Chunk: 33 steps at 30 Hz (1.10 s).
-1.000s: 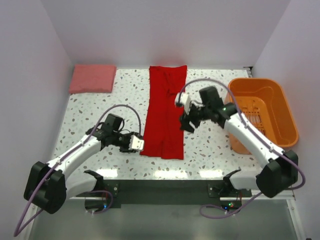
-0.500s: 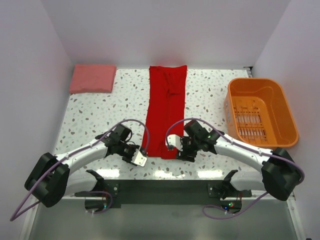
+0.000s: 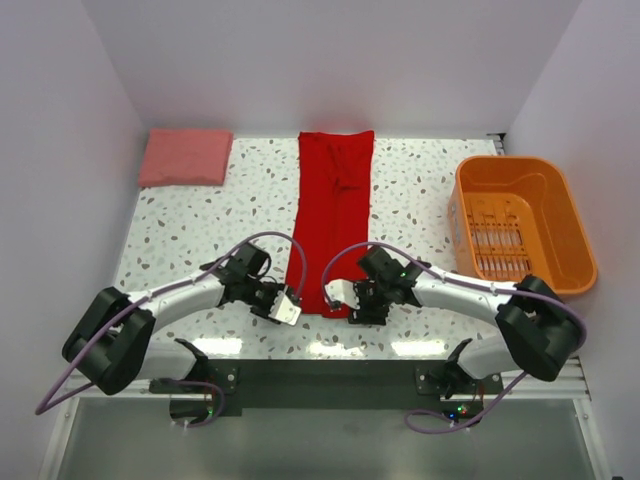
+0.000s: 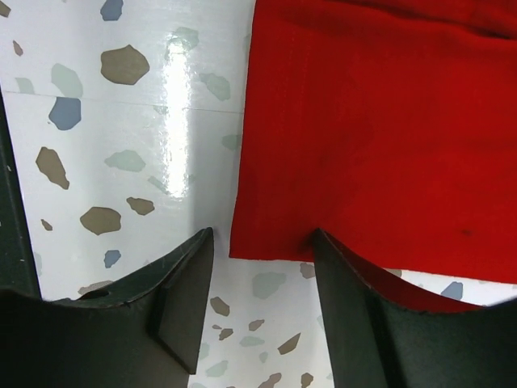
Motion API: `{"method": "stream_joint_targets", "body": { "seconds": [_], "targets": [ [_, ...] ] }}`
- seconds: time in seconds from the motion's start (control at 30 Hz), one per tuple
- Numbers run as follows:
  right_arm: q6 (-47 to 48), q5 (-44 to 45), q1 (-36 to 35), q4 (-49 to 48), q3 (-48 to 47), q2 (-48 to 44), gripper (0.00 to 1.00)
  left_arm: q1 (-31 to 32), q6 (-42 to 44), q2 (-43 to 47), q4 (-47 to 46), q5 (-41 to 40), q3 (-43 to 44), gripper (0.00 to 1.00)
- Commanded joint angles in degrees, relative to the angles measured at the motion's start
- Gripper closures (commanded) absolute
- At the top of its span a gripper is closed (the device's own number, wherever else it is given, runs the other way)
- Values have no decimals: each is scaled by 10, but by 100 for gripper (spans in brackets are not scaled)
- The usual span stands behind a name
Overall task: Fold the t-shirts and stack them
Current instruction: Fold the tshirt
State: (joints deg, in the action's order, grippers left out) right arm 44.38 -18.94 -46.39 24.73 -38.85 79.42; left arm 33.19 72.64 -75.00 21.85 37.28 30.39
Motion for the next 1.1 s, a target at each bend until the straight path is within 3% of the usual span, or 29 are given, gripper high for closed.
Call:
{"method": "stream_joint_targets", "body": {
  "seconds": [0.0, 0.3, 0.4, 0.5, 0.63, 0.7, 0.77, 0.93, 1.07],
  "targets": [
    [35, 5, -3, -28, -3, 7, 45, 2, 1, 7, -1, 6, 25, 54],
    [76, 16, -3, -39, 7, 35, 52, 2, 20, -49, 10, -16, 41, 52],
    [83, 28, -3, -40, 4, 52, 67, 2, 35, -79, 28, -32, 42, 53],
    [88, 34, -4, -38, 5, 54, 74, 2, 43, -95, 33, -36, 43, 59],
    [80, 33, -4, -36, 6, 41, 90, 3, 28, -100, 39, -26, 54, 84],
    [67, 29, -4, -28, -3, 31, 99, 3, 15, -89, 49, -18, 64, 91],
    [54, 22, -4, -21, -11, 10, 100, 5, 9, -66, 58, 0, 69, 98],
    [43, 29, -55, 19, -4, -72, 100, 39, -25, -1, 104, 45, 69, 100],
    [-23, 22, -112, 84, -20, -143, 100, 84, -102, 85, 132, 75, 55, 100]
  ]
}}
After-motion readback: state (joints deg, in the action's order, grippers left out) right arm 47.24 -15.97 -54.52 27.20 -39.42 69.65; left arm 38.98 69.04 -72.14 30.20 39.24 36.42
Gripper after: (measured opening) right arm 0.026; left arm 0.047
